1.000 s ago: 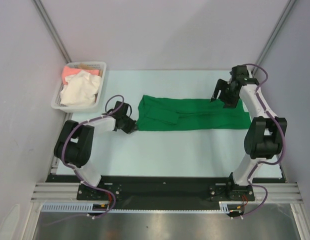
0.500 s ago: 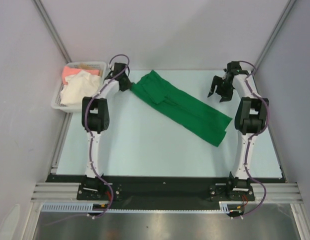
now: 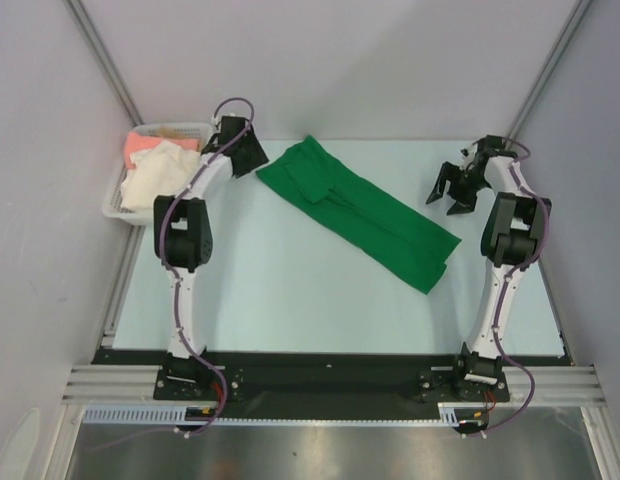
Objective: Fold and stack the t-shirts
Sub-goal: Fold the tshirt
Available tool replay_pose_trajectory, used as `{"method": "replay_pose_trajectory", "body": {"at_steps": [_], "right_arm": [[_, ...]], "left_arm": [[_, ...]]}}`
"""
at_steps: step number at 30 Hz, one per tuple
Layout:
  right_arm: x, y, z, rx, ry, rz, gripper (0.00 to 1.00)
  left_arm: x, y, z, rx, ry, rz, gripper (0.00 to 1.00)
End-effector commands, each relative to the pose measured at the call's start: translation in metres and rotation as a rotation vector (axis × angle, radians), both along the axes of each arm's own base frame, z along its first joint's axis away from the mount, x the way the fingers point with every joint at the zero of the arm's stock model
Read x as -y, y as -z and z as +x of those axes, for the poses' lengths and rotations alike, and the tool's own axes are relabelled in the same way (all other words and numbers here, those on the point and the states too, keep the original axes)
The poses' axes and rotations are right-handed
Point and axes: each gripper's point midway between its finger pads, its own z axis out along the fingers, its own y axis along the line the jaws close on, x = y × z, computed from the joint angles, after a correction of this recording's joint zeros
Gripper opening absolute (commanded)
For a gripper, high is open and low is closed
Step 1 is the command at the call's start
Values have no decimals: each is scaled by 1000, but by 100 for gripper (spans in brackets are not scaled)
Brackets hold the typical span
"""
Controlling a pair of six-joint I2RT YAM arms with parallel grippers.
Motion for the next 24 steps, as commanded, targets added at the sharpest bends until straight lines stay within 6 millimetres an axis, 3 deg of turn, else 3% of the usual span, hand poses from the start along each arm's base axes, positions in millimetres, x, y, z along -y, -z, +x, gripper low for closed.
{"method": "replay_pose_trajectory", "body": {"at_steps": [1, 2, 3, 4, 5, 6, 7, 8, 9, 10, 11, 12, 13, 15, 18, 24], "right_arm": [[-4, -8, -15, 5, -58, 2, 78], [-2, -6, -22, 0, -54, -7, 76], [6, -6, -24, 3, -38, -34, 75], [9, -7, -26, 6, -19, -45, 75], [13, -12, -26, 26, -3, -59, 75], [16, -7, -33, 7, 14, -65, 74], [24, -6, -37, -9, 49, -86, 73], [28, -6, -40, -18, 64, -99, 73], [30, -6, -47, -33, 80, -110, 73], [36, -6, -52, -46, 100, -123, 72], [38, -6, -58, -59, 111, -124, 70], [38, -7, -69, -72, 121, -124, 70], [44, -7, -74, -74, 142, -122, 69], [49, -8, -79, -59, 166, -110, 68], [54, -6, -85, -49, 191, -40, 66], [58, 0, -86, -57, 222, 16, 59]], "left_arm": [[-1, -42, -40, 34, 33, 1, 64], [3, -79, -49, 112, 40, -17, 63], [5, -80, -62, 107, 41, -22, 63], [8, -57, -85, 46, 42, -32, 60], [13, -82, -101, 85, 57, -53, 58], [35, -81, -117, 78, 111, -81, 58], [46, -62, -142, 23, 137, -100, 57], [60, -59, -157, 7, 171, -121, 57], [90, -68, -180, 9, 223, -169, 56], [110, -50, -206, -48, 277, -220, 54], [126, -45, -222, -67, 299, -261, 53], [157, -52, -248, -81, 339, -340, 53], [170, -39, -266, -98, 363, -373, 54], [202, -34, -300, -125, 430, -403, 53], [230, -33, -325, -176, 490, -448, 52], [244, -63, -328, -131, 563, -414, 51]]}}
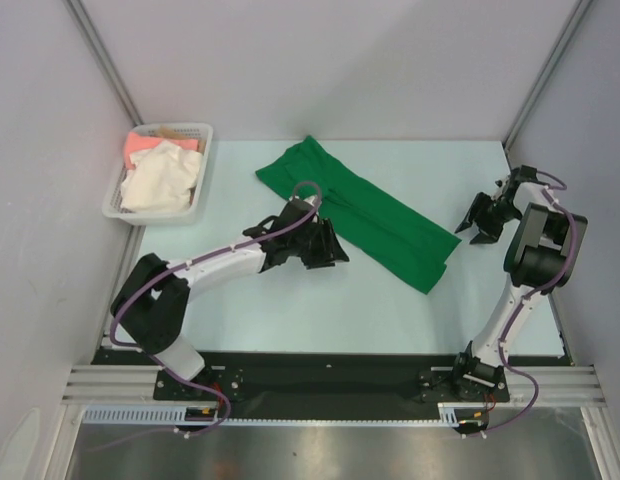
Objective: Fold and stack the t-shirts
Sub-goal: Fold the tshirt
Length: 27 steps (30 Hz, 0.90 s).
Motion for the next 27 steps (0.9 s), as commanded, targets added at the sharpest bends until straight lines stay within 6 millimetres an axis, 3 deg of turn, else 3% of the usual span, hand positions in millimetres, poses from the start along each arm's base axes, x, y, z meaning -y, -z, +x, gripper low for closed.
{"method": "replay_pose_trajectory", "body": {"at_steps": [1, 6, 14, 18, 19, 22, 27], "right_arm": [[-5, -6, 9, 47, 8, 37, 58], [-24, 0, 11, 30, -2, 120, 49], [-22, 6, 3, -1, 24, 84, 46], [-20, 11, -6, -36, 40, 57, 27], [-17, 11, -8, -36, 47, 42, 16], [-9, 12, -14, -49, 73, 8, 0], [9, 14, -46, -112, 164, -96, 0]], "left_arm": [[16, -47, 14, 78, -6, -93, 51], [15, -51, 9, 73, 0, -106, 50], [11, -65, 14, 127, 26, -57, 50], [13, -66, 14, 124, 40, -51, 51], [12, -66, 13, 122, 40, -50, 51], [10, -64, 11, 115, 38, -47, 51], [6, -61, 4, 119, 25, -37, 54]]}}
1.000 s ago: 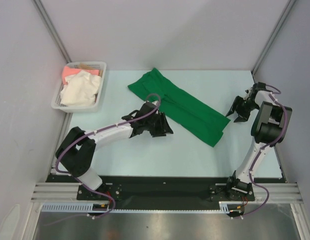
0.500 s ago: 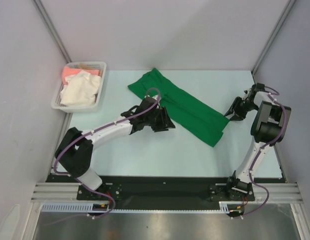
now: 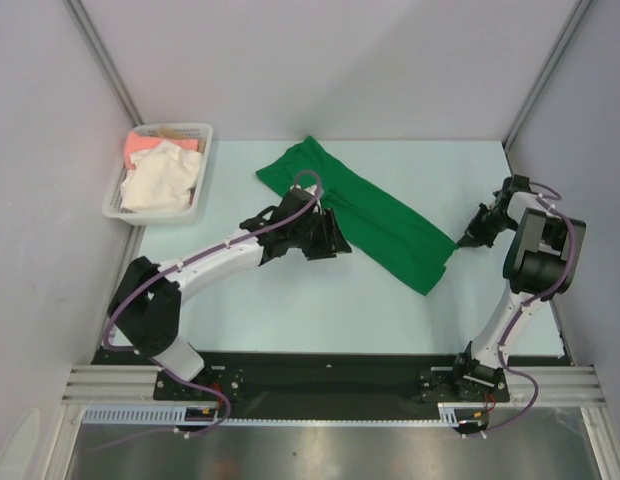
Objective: Fold and stack the t-shirts
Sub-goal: Fold the tshirt
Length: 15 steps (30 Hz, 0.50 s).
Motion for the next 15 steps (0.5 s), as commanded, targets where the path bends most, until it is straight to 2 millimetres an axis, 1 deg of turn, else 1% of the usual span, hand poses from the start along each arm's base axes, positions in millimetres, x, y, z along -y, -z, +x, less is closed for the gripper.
{"method": "replay_pose_trajectory", "body": {"at_steps": [1, 2, 3, 4, 5, 6, 7, 8, 9, 10, 12, 13, 14, 15], "right_arm": [[25, 2, -37, -93, 104, -137, 0], [27, -6, -42, -78, 120, -152, 0], [23, 2, -60, -113, 129, -155, 0], [26, 1, -66, -119, 158, -170, 0], [23, 3, -76, -132, 169, -170, 0], [20, 0, -89, -137, 180, -179, 0], [19, 2, -100, -162, 200, -186, 0], [19, 0, -108, -175, 234, -201, 0], [17, -8, -113, -157, 259, -202, 0], [8, -2, -131, -192, 272, -188, 0], [-2, -5, -143, -199, 333, -171, 0], [-8, -12, -152, -171, 350, -174, 0], [-15, -13, -155, -165, 361, -169, 0], [-21, -17, -158, -156, 393, -157, 0]], "left_arm": [[-2, -24, -6, 68, 3, -27, 54], [-1, -22, -10, 65, 9, -27, 54], [-1, -23, -13, 60, 9, -37, 55], [-2, -18, -16, 52, 10, -38, 56], [-1, -19, -20, 50, 13, -47, 56], [-4, -15, -27, 36, 17, -52, 56], [-3, -16, -30, 38, 21, -66, 56], [-5, -15, -34, 32, 24, -72, 55], [-9, -13, -40, 23, 23, -79, 55], [-10, -13, -44, 20, 33, -90, 55], [-12, -11, -53, 13, 44, -101, 56], [-15, -7, -62, 2, 54, -104, 56], [-12, -9, -68, 5, 65, -126, 56], [-16, 2, -77, -15, 67, -121, 55]]}}
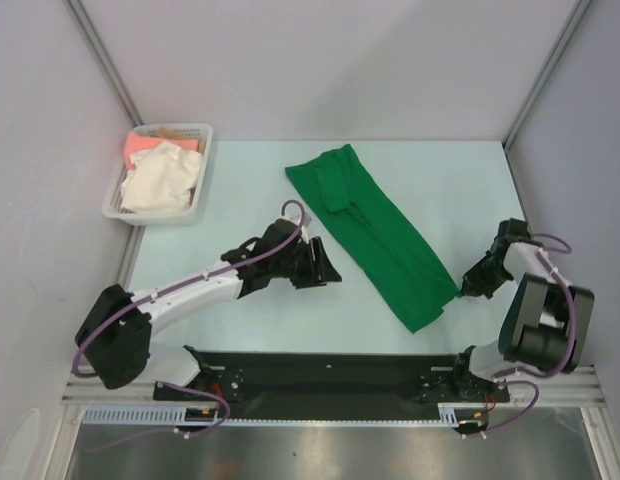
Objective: Fold and stack the t-shirts
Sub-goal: Fold the tshirt
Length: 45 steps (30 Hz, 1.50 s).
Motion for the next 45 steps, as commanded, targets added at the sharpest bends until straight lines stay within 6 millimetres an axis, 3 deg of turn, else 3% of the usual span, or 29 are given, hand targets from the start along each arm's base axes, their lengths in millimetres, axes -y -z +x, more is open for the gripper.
{"method": "replay_pose_trajectory", "body": {"at_steps": [1, 2, 3, 6, 7, 9, 11, 12, 13, 14, 16, 18, 19, 20, 24, 27, 28, 30, 31, 32, 35, 36, 37, 39, 40, 41, 43, 44, 45], "right_arm": [[-16, -17, -21, 20, 118, -31, 0], [-26, -20, -25, 24, 101, -36, 0], [-30, -21, -29, 28, 124, -41, 0], [-37, -27, -42, 42, 125, -37, 3], [-36, -28, -49, 23, 121, -47, 12], [-33, -41, -45, 55, 102, -61, 21], [-30, -52, -44, 71, 56, -85, 40], [-27, -65, -34, 105, 38, -97, 47], [-21, -71, -32, 110, 26, -136, 60], [-17, -77, -28, 117, -8, -160, 64], [-6, -92, -16, 134, -40, -218, 80], [-3, -98, -6, 148, -90, -233, 87], [-4, -107, 4, 183, -105, -234, 100], [-11, -111, 10, 210, -134, -205, 100], [-25, -125, 32, 293, -225, -210, 100], [-37, -121, 38, 304, -268, -169, 100], [-40, -117, 40, 293, -276, -151, 100], [-47, -120, 49, 327, -296, -133, 100], [-50, -123, 54, 347, -301, -127, 100], [-53, -129, 62, 379, -306, -120, 99], [-70, -138, 90, 462, -331, -73, 84], [-80, -148, 110, 542, -363, -64, 64], [-86, -147, 120, 560, -382, -49, 57], [-94, -134, 148, 581, -430, -45, 61], [-99, -135, 160, 595, -453, -44, 63], [-98, -112, 173, 539, -467, -42, 65], [-98, -120, 200, 554, -496, -55, 75], [-98, -112, 209, 543, -528, -59, 77], [-99, -90, 217, 489, -549, -47, 79]], "left_arm": [[5, -17, -25, 13, 34, -111, 55], [8, -19, -30, 5, 26, -146, 53], [1, -5, -38, -19, 17, -144, 53], [-4, -3, -49, -32, -10, -194, 50], [-4, -1, -52, -34, -11, -190, 50], [2, -1, -60, -33, 0, -191, 50], [14, -3, -74, -42, 21, -208, 49], [18, 1, -75, -51, 7, -202, 49], [26, -2, -74, -43, 2, -230, 49], [35, -3, -83, -60, 8, -247, 47], [52, 4, -86, -60, 0, -242, 44], [65, 11, -85, -88, -29, -233, 38], [68, 11, -81, -78, -57, -234, 38], [71, 9, -82, -85, -68, -244, 38], [68, 2, -50, -48, -139, -214, 44], [46, -8, -14, -1, -199, -200, 47], [31, -10, 10, 41, -232, -185, 47], [18, -17, 32, 61, -230, -158, 47], [-2, -18, 56, 114, -245, -117, 50], [-9, -13, 68, 124, -242, -82, 51], [-40, -25, 117, 207, -266, 27, 51], [-42, -28, 135, 225, -275, 52, 51], [-54, -28, 152, 240, -300, 74, 50], [-59, -28, 179, 268, -301, 103, 47], [-71, -27, 192, 267, -330, 118, 46], [-75, -25, 203, 274, -342, 130, 43], [-85, -17, 229, 280, -370, 143, 43], [-87, -15, 239, 289, -381, 142, 44], [-88, -23, 253, 305, -397, 134, 45]]}}
